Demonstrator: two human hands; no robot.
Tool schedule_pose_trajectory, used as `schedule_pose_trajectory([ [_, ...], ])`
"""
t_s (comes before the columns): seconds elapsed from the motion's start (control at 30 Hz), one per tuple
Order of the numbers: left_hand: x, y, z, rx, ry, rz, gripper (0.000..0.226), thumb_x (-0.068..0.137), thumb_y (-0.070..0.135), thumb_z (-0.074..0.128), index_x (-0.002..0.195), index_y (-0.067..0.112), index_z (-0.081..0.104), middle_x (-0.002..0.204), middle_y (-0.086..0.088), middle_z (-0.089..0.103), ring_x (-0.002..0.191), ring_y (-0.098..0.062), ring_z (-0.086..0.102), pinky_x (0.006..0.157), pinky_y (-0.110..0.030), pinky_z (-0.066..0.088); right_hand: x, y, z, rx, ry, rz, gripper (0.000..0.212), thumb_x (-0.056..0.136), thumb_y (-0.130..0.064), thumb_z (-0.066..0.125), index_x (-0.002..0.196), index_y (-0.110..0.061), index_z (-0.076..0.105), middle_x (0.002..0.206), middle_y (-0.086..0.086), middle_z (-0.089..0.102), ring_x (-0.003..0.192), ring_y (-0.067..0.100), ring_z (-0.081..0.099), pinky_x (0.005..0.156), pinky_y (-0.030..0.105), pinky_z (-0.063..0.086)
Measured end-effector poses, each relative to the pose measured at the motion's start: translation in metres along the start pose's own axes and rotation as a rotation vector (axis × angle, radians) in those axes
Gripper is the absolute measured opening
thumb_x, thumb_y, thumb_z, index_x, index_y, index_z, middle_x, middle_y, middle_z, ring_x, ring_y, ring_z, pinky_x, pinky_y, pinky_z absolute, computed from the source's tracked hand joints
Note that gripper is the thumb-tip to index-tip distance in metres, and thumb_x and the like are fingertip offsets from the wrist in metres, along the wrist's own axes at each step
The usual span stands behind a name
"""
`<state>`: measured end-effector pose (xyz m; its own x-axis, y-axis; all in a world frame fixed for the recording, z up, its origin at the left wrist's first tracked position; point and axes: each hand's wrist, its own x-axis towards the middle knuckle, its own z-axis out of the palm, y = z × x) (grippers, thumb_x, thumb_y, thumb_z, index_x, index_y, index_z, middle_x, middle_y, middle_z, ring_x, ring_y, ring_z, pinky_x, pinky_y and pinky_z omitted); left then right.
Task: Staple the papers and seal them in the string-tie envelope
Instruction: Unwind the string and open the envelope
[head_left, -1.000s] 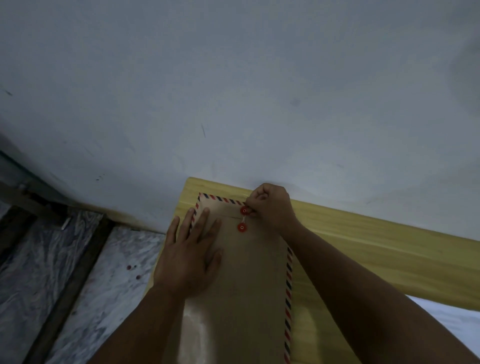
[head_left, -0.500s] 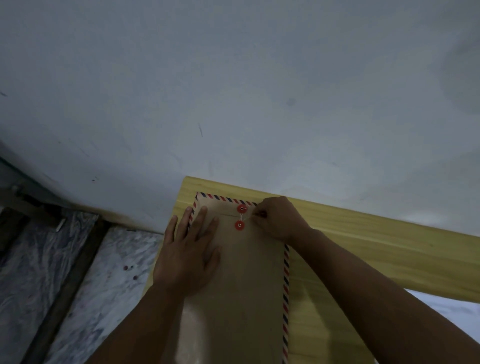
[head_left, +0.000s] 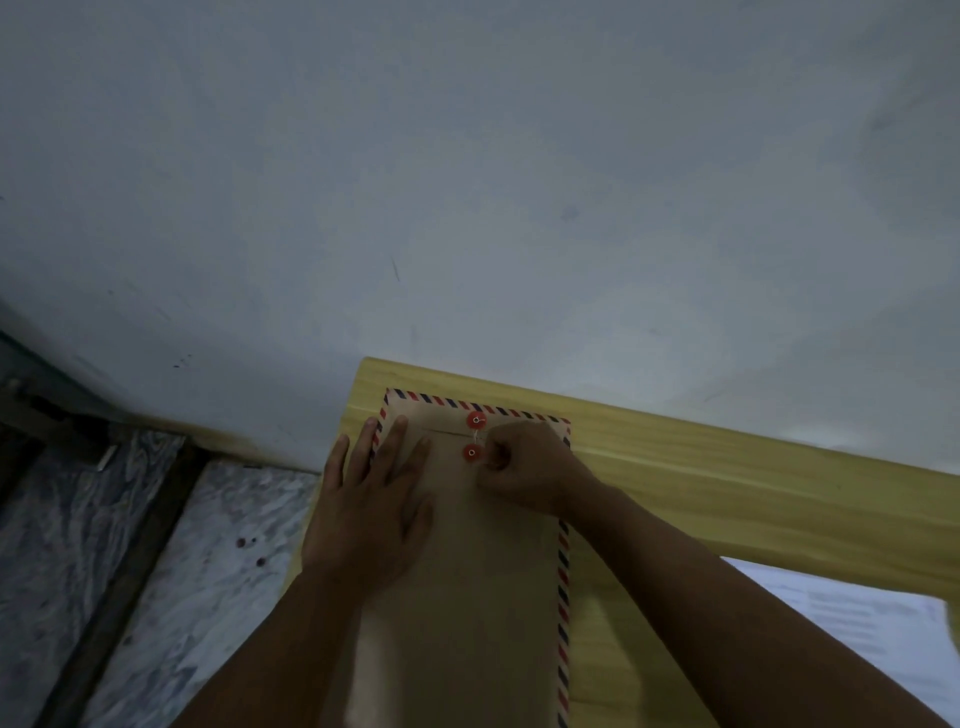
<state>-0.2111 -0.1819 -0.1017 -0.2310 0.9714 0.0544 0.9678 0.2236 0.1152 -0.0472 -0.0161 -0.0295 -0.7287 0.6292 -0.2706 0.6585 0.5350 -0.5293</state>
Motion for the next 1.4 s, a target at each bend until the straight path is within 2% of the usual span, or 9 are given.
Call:
schedule_pose_trajectory([
  [0.13, 0.0, -0.001, 0.002, 0.005, 0.001, -0.003, 0.061, 0.099, 0.054, 0.038, 0.154, 0.028, 0.043, 0.17, -0.004, 0.018, 0.158, -0.033, 0.01, 0.124, -0.056, 0.017, 0.006, 0.013, -0.015, -0.098, 0.033, 0.076, 0.007, 0.08, -0.029, 0.068, 0.086, -0.025, 0.066, 0.085, -0.007, 0.067, 0.08, 0.014, 0.061, 0.069, 0.029, 0.048],
  [0.23, 0.0, -0.001, 0.003, 0.006, 0.0, 0.001, 0.061, 0.1, 0.054, 0.036, 0.154, 0.028, 0.042, 0.171, -0.004, 0.017, 0.158, -0.032, 0.009, 0.124, -0.056, 0.016, 0.015, 0.013, -0.024, -0.298, -0.014, 0.055, 0.022, 0.088, -0.03, 0.063, 0.104, -0.021, 0.074, 0.102, 0.002, 0.073, 0.095, 0.023, 0.065, 0.081, 0.035, 0.054],
  [0.47, 0.0, -0.002, 0.002, -0.003, 0.015, 0.013, 0.06, 0.1, 0.053, 0.037, 0.153, 0.026, 0.044, 0.17, -0.005, 0.018, 0.158, -0.034, 0.012, 0.123, -0.058, 0.019, 0.038, -0.007, -0.027, -0.304, -0.136, -0.179, 0.021, 0.093, -0.028, 0.066, 0.106, -0.018, 0.079, 0.106, 0.001, 0.073, 0.096, 0.017, 0.064, 0.083, 0.027, 0.048],
  [0.6, 0.001, -0.002, 0.005, -0.021, 0.026, 0.017, 0.059, 0.099, 0.053, 0.041, 0.151, 0.026, 0.047, 0.17, -0.005, 0.021, 0.158, -0.035, 0.013, 0.122, -0.059, 0.021, 0.055, -0.02, -0.014, -0.211, 0.082, -0.292, 0.013, 0.088, -0.017, 0.069, 0.093, -0.012, 0.08, 0.09, 0.005, 0.075, 0.081, 0.023, 0.067, 0.074, 0.034, 0.055],
  [0.83, 0.001, -0.003, 0.006, -0.034, 0.033, 0.016, 0.059, 0.098, 0.053, 0.045, 0.151, 0.026, 0.048, 0.17, -0.004, 0.019, 0.158, -0.033, 0.011, 0.122, -0.059, 0.02, 0.056, 0.009, -0.014, -0.115, 0.434, -0.057, 0.015, 0.083, -0.01, 0.063, 0.069, -0.01, 0.069, 0.068, 0.003, 0.068, 0.061, 0.021, 0.062, 0.061, 0.038, 0.057],
  [1.03, 0.002, -0.002, 0.004, -0.014, -0.008, 0.001, 0.062, 0.099, 0.055, 0.038, 0.154, 0.028, 0.042, 0.171, -0.003, 0.016, 0.159, -0.032, 0.008, 0.124, -0.058, 0.018, 0.019, 0.047, -0.016, -0.147, 0.322, 0.061, 0.008, 0.082, -0.022, 0.066, 0.076, -0.017, 0.067, 0.076, -0.004, 0.064, 0.07, 0.018, 0.058, 0.061, 0.031, 0.047],
  [1.17, 0.001, -0.002, 0.003, -0.025, -0.002, 0.007, 0.061, 0.099, 0.054, 0.04, 0.154, 0.027, 0.043, 0.171, -0.004, 0.018, 0.159, -0.032, 0.008, 0.124, -0.058, 0.019, 0.0, 0.046, -0.007, -0.002, 0.4, 0.015, 0.016, 0.075, -0.026, 0.07, 0.071, -0.024, 0.055, 0.078, -0.008, 0.051, 0.068, 0.013, 0.051, 0.056, 0.031, 0.043],
  [1.33, 0.0, -0.002, 0.001, -0.017, -0.005, 0.008, 0.061, 0.101, 0.056, 0.034, 0.153, 0.027, 0.045, 0.17, -0.003, 0.019, 0.158, -0.032, 0.01, 0.123, -0.058, 0.018, -0.005, 0.018, 0.003, 0.395, 0.354, -0.111, 0.016, 0.08, -0.026, 0.073, 0.076, -0.013, 0.065, 0.089, -0.006, 0.074, 0.088, 0.005, 0.07, 0.071, 0.027, 0.057],
  [1.4, 0.0, -0.001, 0.0, -0.011, -0.008, 0.006, 0.06, 0.101, 0.056, 0.033, 0.152, 0.027, 0.046, 0.17, -0.004, 0.019, 0.158, -0.033, 0.01, 0.123, -0.057, 0.018, 0.0, 0.006, 0.008, 0.544, 0.318, -0.044, 0.019, 0.084, -0.023, 0.075, 0.075, -0.009, 0.066, 0.086, -0.001, 0.076, 0.09, 0.011, 0.073, 0.077, 0.037, 0.061],
])
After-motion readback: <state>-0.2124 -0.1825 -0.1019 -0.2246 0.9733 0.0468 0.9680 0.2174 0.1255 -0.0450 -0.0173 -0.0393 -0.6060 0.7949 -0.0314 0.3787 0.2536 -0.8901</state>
